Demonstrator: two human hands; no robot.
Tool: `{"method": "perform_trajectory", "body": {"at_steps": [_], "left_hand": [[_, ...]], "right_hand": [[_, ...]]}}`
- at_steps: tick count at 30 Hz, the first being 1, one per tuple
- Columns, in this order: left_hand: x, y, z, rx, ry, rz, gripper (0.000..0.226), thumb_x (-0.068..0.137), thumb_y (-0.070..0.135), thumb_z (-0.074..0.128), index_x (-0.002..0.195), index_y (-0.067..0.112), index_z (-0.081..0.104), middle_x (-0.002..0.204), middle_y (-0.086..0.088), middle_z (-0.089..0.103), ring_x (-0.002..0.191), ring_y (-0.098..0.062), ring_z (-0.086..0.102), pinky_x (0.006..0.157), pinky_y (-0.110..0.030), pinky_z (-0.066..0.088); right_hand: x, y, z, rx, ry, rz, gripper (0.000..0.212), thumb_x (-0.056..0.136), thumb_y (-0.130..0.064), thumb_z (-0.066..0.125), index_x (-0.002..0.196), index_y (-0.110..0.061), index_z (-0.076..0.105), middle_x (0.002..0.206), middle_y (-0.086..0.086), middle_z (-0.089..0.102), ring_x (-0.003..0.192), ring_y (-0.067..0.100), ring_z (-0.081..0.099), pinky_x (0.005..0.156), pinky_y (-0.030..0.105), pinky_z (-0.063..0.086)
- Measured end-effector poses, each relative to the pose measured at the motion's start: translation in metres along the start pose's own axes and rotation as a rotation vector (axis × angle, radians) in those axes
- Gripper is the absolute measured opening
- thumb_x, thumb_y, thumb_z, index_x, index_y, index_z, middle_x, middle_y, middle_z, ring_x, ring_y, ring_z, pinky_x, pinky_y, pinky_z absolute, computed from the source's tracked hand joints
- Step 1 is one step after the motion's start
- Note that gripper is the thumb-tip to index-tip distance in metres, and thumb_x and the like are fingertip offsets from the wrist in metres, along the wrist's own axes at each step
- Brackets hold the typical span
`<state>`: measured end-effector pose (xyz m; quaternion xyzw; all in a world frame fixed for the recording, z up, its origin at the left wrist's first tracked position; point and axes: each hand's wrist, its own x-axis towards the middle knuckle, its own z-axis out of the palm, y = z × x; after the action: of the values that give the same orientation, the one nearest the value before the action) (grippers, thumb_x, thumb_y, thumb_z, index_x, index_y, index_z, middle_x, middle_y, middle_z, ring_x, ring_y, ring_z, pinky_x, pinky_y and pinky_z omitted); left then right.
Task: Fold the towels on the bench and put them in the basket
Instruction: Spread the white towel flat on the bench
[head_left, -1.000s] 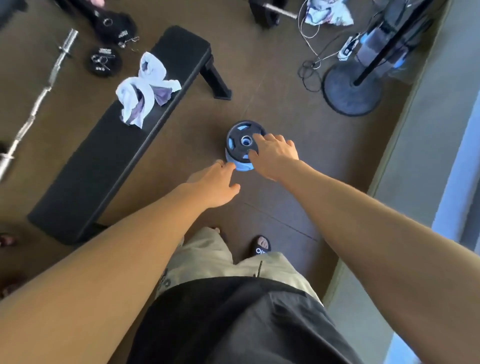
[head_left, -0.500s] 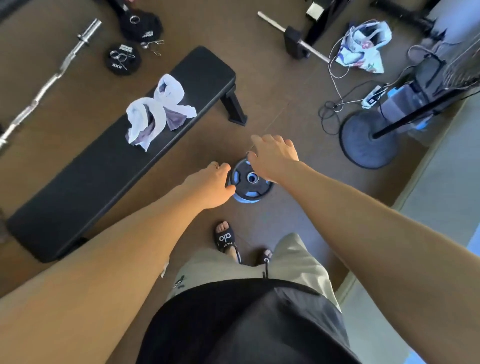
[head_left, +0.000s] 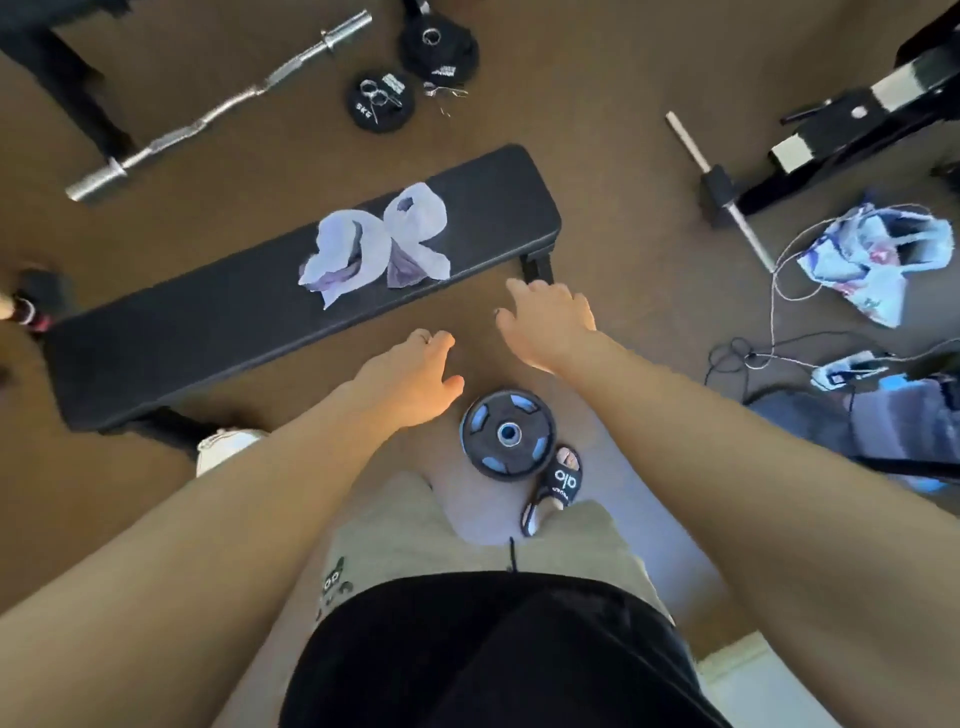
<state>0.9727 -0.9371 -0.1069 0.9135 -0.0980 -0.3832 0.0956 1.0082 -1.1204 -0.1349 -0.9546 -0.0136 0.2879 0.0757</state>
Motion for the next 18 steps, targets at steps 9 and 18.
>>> {"method": "perform_trajectory", "body": {"at_steps": [9, 18], "left_hand": [[0.043, -0.039, -0.025, -0.237, 0.071, -0.152, 0.056, 0.100, 0.041, 0.049, 0.149, 0.018, 0.033, 0.145, -0.009, 0.040, 0.117, -0.033, 0.057, 0.099, -0.049, 0.047], [0.121, -0.151, -0.058, -0.322, 0.054, -0.192, 0.050, 0.100, 0.036, 0.048, 0.143, 0.013, 0.037, 0.136, -0.011, 0.046, 0.118, -0.033, 0.054, 0.096, -0.047, 0.047]], "right_hand": [[0.091, -0.031, -0.029, -0.100, -0.063, -0.162, 0.053, 0.105, -0.042, 0.031, 0.152, -0.018, 0.033, 0.150, 0.013, 0.045, 0.136, 0.039, 0.042, 0.110, 0.052, 0.035], [0.199, -0.117, -0.023, -0.145, -0.061, -0.177, 0.048, 0.106, -0.042, 0.031, 0.148, -0.019, 0.037, 0.141, 0.012, 0.051, 0.126, 0.036, 0.050, 0.105, 0.049, 0.038]]}}
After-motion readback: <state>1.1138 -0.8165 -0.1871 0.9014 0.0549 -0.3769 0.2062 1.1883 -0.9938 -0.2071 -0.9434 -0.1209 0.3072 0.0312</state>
